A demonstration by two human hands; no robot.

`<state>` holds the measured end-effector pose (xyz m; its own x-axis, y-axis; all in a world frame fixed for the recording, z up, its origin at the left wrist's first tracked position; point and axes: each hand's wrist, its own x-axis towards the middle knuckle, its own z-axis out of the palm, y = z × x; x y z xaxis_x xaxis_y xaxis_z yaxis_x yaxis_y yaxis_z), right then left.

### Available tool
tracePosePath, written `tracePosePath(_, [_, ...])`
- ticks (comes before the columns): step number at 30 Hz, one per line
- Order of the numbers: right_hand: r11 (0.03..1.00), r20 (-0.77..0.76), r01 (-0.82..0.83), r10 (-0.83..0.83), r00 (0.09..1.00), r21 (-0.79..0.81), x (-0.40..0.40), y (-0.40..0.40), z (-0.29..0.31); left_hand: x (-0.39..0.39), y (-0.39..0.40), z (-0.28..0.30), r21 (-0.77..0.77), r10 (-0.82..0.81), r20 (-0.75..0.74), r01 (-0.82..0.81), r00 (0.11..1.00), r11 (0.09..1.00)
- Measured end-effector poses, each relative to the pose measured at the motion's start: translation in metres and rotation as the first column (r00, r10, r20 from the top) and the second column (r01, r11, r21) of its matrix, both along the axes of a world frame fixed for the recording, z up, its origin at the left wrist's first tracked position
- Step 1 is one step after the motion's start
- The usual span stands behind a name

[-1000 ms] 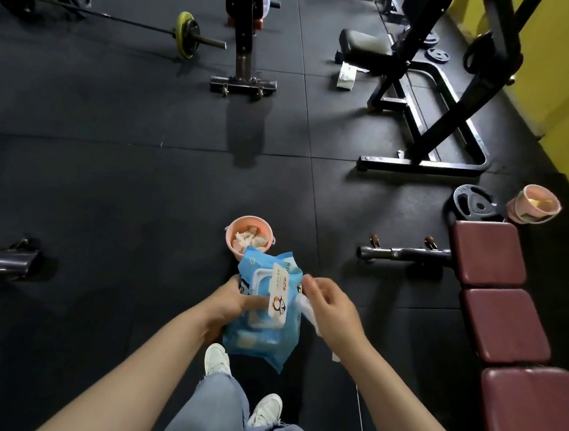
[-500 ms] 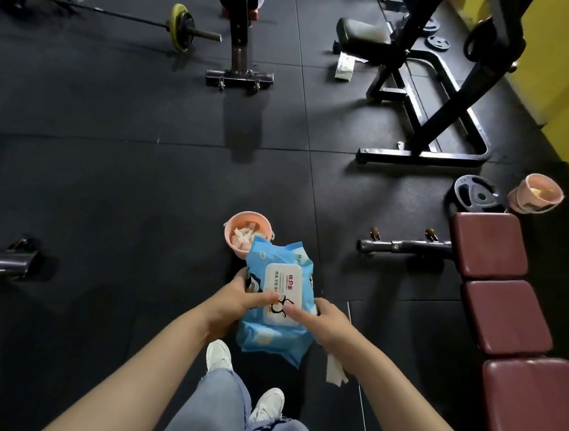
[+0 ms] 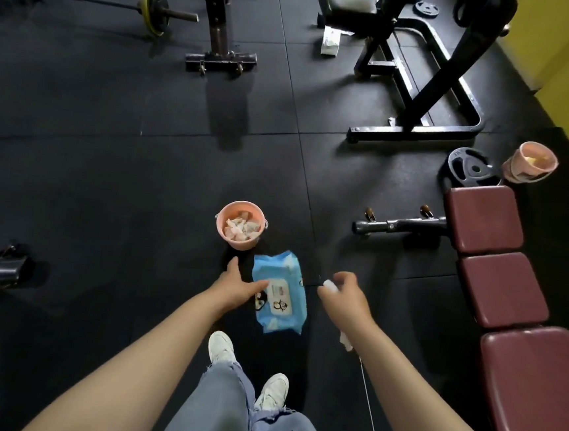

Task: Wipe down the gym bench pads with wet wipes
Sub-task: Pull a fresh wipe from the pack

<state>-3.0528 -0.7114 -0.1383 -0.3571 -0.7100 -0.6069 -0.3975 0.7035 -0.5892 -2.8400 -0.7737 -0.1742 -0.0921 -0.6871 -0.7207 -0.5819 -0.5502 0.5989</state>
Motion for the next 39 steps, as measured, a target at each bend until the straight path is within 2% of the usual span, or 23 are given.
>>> tracePosePath(3, [0.993, 0.146, 0.115, -0.11, 0.983, -0.029, -0.006, -0.002, 0.003, -0.008, 0.0, 0.002, -0.024, -0.114, -0.027, 0.114, 0.993, 0.993])
tracePosePath(6, [0.978, 0.27, 0.201, -0.18, 0.946, -0.049, -0.007, 0.0, 0.007, -0.022, 0.013, 0.013, -0.063, -0.117, -0.23, 0.105, 0.966, 0.992])
tracePosePath(8, [0.981, 0.345, 0.176, -0.138, 0.928, -0.08, -0.008, 0.001, 0.013, -0.03, 0.023, 0.024, -0.067, -0.124, -0.363, 0.107, 0.924, 0.992])
tracePosePath(11, [0.979, 0.479, 0.151, -0.069, 0.875, -0.135, -0.01, 0.004, 0.023, -0.037, 0.035, 0.037, -0.061, -0.164, -0.469, 0.153, 0.868, 0.986])
tracePosePath(15, [0.966, 0.434, 0.08, 0.036, 0.9, -0.246, -0.007, 0.009, 0.032, -0.039, 0.043, 0.041, -0.076, -0.166, -0.511, 0.148, 0.843, 0.986])
tracePosePath(18, [0.957, 0.389, 0.029, 0.09, 0.917, -0.29, -0.005, 0.012, 0.037, -0.039, 0.043, 0.044, -0.158, -0.166, -0.443, 0.106, 0.881, 0.982])
tracePosePath(20, [0.951, 0.392, 0.055, 0.071, 0.917, -0.303, -0.005, 0.014, 0.037, -0.037, 0.042, 0.046, -0.193, -0.149, -0.442, 0.069, 0.884, 0.979])
tracePosePath(23, [0.946, 0.474, 0.203, -0.063, 0.878, -0.251, -0.007, 0.013, 0.032, -0.033, 0.04, 0.049, -0.192, -0.115, -0.442, 0.031, 0.89, 0.981])
tracePosePath(25, [0.931, 0.598, 0.343, -0.205, 0.775, -0.124, -0.007, 0.013, 0.026, -0.033, 0.04, 0.051, -0.185, -0.094, -0.445, 0.012, 0.89, 0.983])
tracePosePath(27, [0.935, 0.721, 0.355, -0.264, 0.641, 0.026, -0.005, 0.016, 0.021, -0.034, 0.041, 0.053, -0.12, -0.017, -0.507, -0.052, 0.862, 0.991])
tracePosePath(28, [0.95, 0.74, 0.305, -0.254, 0.623, 0.069, -0.004, 0.019, 0.019, -0.035, 0.042, 0.054, -0.074, 0.034, -0.54, -0.087, 0.841, 0.993])
tracePosePath(30, [0.972, 0.712, 0.224, -0.204, 0.671, 0.068, -0.003, 0.026, 0.014, -0.035, 0.042, 0.056, -0.021, 0.106, -0.559, -0.142, 0.822, 0.99])
tracePosePath(34, [0.965, 0.468, 0.23, -0.148, 0.871, -0.123, -0.001, 0.034, 0.01, -0.033, 0.041, 0.048, -0.096, 0.133, -0.414, -0.189, 0.901, 0.977])
tracePosePath(36, [0.959, 0.385, 0.167, -0.069, 0.92, -0.228, 0.0, 0.037, 0.012, -0.031, 0.041, 0.044, -0.177, 0.134, -0.324, -0.2, 0.937, 0.964])
tracePosePath(39, [0.945, 0.282, 0.023, 0.074, 0.957, -0.326, 0.001, 0.041, 0.014, -0.028, 0.042, 0.047, -0.293, 0.034, -0.262, -0.113, 0.965, 0.949])
